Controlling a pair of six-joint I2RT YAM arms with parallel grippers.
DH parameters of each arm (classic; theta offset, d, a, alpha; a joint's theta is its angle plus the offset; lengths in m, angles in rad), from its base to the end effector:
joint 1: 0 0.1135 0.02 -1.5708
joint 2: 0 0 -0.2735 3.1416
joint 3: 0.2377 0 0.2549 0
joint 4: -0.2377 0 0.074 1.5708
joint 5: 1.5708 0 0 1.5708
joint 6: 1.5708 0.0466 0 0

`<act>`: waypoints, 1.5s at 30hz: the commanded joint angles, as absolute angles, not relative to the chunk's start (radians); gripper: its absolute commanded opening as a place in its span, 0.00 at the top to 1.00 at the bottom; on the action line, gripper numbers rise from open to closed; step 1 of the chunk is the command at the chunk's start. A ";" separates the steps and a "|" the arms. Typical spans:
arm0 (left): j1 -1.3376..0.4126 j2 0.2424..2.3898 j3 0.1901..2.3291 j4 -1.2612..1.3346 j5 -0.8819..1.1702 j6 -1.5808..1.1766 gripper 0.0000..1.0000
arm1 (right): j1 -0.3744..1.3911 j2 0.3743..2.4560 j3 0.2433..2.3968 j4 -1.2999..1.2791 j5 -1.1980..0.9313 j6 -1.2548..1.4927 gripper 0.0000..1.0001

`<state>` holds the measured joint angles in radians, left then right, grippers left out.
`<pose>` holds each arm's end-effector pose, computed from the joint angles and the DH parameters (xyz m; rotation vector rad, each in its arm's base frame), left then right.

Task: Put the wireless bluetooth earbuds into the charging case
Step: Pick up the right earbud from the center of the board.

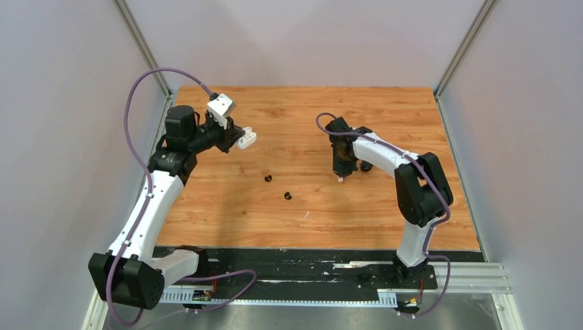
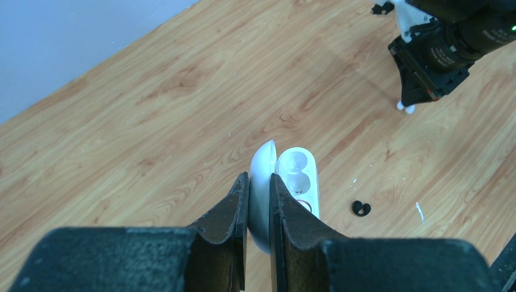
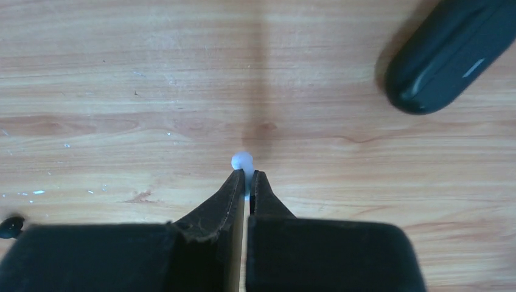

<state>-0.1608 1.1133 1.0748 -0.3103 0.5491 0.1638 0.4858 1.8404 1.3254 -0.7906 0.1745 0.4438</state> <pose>0.2488 -0.0650 0.3704 0.6642 1.7802 -0.5231 0.3305 0.1653 0.1916 -0.0264 2.8268 -0.0520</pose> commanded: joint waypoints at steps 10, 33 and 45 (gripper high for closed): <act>-0.155 1.122 1.155 -0.331 0.539 0.177 1.00 | 0.504 2.065 1.591 -0.862 0.021 0.595 0.61; -0.155 1.145 1.211 -0.345 0.495 0.246 1.00 | 0.224 1.887 1.559 -0.836 -0.620 -0.579 0.55; -0.153 1.156 1.215 -0.383 0.529 0.309 1.00 | 0.228 1.860 1.381 -0.852 -0.753 -1.430 0.58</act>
